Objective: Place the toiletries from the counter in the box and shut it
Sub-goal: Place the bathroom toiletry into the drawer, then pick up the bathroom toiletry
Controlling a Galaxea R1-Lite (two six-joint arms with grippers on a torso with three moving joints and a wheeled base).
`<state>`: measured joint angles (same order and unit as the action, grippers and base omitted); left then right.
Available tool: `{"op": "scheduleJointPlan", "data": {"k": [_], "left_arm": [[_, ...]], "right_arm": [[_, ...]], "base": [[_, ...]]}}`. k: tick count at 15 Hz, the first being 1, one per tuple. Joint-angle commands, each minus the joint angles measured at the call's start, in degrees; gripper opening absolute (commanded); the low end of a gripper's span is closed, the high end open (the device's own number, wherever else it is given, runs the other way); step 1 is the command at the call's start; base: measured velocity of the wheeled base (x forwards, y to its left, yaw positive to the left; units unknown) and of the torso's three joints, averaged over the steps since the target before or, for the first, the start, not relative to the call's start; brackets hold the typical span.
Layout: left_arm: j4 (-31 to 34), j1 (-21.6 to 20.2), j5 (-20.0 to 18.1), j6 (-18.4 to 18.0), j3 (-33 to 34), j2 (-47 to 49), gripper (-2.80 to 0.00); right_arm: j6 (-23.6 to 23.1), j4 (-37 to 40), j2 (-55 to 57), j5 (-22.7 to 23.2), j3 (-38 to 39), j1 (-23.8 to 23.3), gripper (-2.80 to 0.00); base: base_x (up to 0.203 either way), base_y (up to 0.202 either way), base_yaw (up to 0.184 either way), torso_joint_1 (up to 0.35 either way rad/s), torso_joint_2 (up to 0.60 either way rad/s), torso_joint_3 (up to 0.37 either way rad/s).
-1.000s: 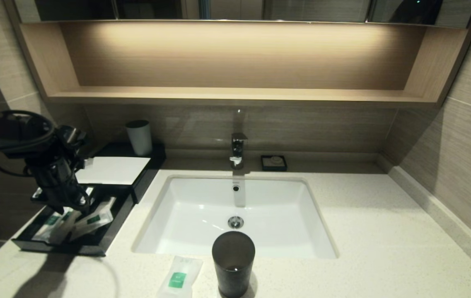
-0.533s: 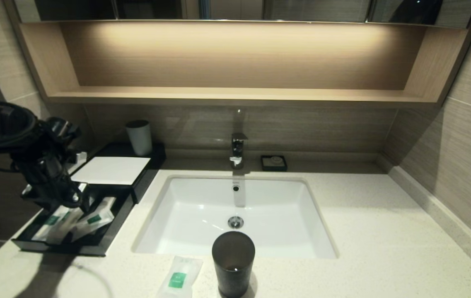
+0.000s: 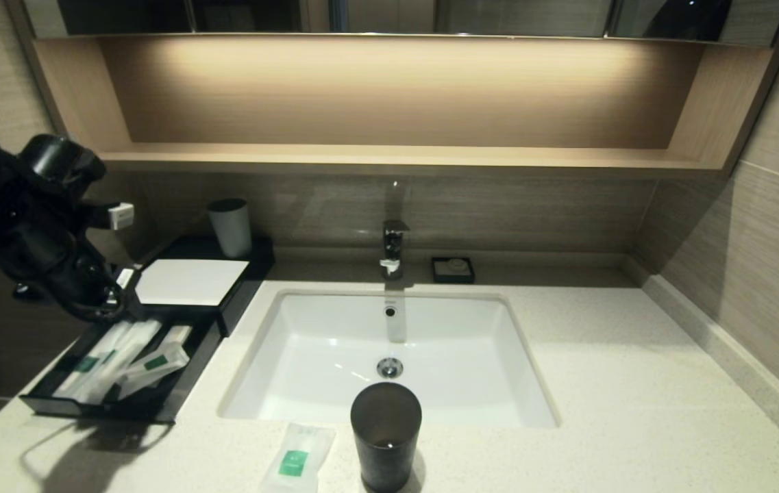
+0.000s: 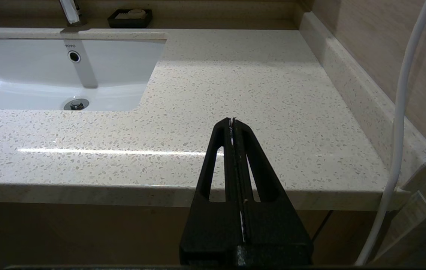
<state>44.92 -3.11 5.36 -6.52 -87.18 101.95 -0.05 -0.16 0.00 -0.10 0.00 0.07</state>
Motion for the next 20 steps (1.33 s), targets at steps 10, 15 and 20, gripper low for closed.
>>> {"op": "scheduleJointPlan", "data": {"k": [10,15,20], "left_arm": [[-0.18,21.43,-10.18,9.71,10.81,-5.30,-2.80],[-0.36,23.92,-11.76,13.89,13.20,-2.44,-2.80],[-0.29,28.22,-11.51,18.65,15.13,-2.04,-2.80]], "right_arm": [[-0.04,-0.02,0.00,0.01,0.09,0.01,-2.80],[-0.04,-0.02,0.00,0.01,0.04,0.01,-2.80],[-0.04,-0.02,0.00,0.01,0.09,0.01,-2.80]], "base": [[0.000,0.000,0.000,0.000,0.00,0.000],[0.000,0.000,0.000,0.000,0.00,0.000],[0.000,0.000,0.000,0.000,0.00,0.000]]}}
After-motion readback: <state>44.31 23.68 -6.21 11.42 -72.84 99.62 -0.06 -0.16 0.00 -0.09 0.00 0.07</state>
